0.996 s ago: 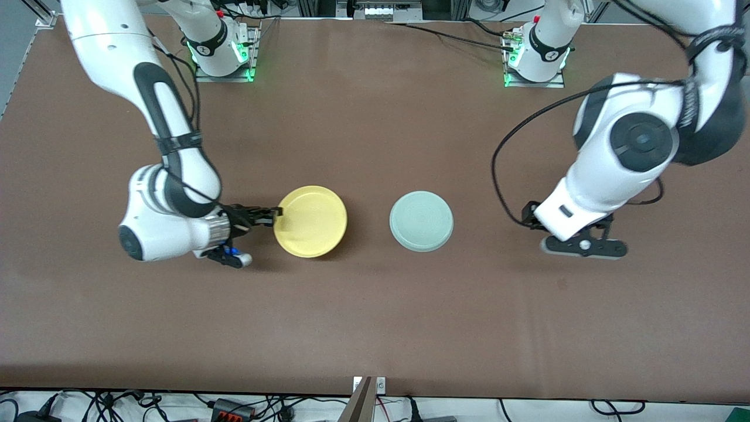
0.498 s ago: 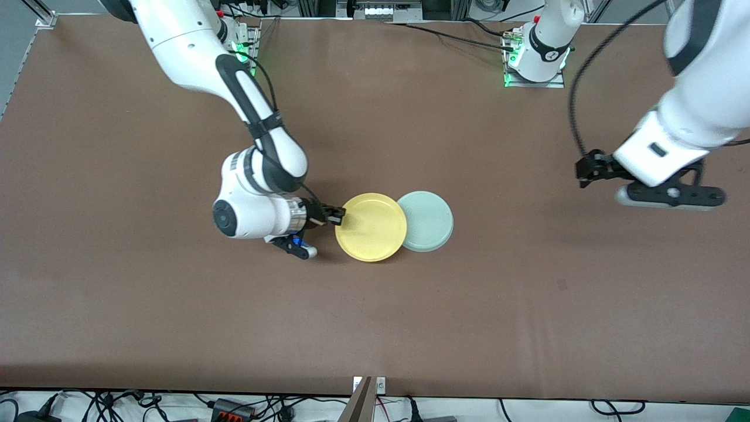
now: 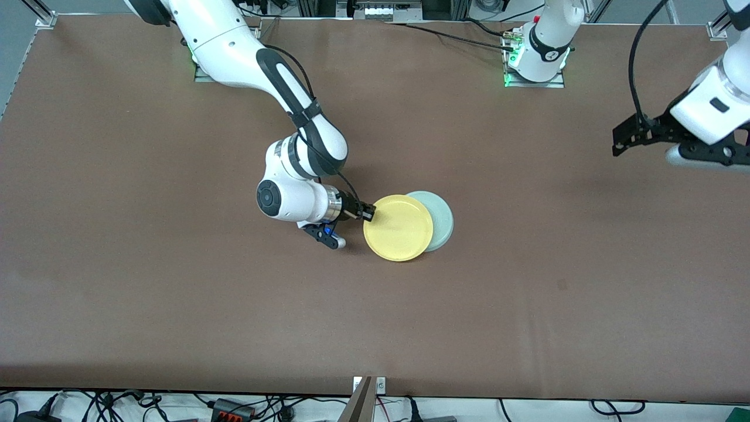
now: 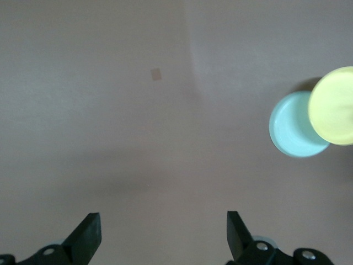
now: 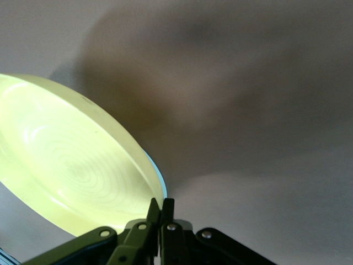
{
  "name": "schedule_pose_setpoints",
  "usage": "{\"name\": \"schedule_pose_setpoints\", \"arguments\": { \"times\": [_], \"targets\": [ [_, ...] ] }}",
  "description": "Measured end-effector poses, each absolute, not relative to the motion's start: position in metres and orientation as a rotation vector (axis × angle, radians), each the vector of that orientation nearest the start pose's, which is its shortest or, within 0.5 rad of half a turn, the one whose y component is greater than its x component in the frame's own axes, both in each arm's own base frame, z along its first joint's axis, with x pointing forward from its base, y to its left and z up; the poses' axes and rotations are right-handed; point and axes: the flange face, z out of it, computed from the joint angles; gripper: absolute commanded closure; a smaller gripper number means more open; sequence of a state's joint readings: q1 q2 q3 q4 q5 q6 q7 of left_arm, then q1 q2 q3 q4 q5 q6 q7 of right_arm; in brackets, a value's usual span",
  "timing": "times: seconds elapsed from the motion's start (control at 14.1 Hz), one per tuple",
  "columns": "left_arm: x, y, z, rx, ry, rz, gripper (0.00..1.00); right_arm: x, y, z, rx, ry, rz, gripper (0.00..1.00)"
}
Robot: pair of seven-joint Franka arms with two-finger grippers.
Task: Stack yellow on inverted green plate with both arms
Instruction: 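Slide the yellow plate with the right gripper onto the green plate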
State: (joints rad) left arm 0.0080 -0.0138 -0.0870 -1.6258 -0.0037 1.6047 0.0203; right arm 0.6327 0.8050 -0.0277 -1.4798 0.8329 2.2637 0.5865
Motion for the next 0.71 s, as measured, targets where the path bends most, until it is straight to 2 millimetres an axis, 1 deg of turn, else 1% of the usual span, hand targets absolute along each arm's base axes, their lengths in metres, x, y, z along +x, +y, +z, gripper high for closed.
{"name": "schedule_pose_setpoints", "arguments": {
  "times": [0.14,0.28,0.43,0.5,0.64,0.71],
  "targets": [
    [0.549,-0.038,0.606,-3.144,0.152,-0.032,0.00,0.573,0.439,0.196,-2.509,0.715,0.495,1.00],
    [0.551,-0.032,0.594,-3.145,0.140,-0.021,0.00,0.561,0.455,0.193,-2.505,0.747,0.499,1.00],
    [0.550,-0.022,0.591,-3.146,0.132,-0.010,0.00,0.549,0.472,0.193,-2.502,0.750,0.493,1.00],
    [0.550,-0.014,0.591,-3.146,0.127,-0.009,0.00,0.545,0.477,0.193,-2.503,0.750,0.490,1.00],
    [0.548,-0.003,0.591,-3.146,0.155,0.001,0.00,0.543,0.480,0.192,-2.504,0.755,0.488,1.00],
    [0.545,-0.001,0.591,-3.146,0.167,0.019,0.00,0.544,0.479,0.191,-2.503,0.758,0.489,1.00]
  ]
}}
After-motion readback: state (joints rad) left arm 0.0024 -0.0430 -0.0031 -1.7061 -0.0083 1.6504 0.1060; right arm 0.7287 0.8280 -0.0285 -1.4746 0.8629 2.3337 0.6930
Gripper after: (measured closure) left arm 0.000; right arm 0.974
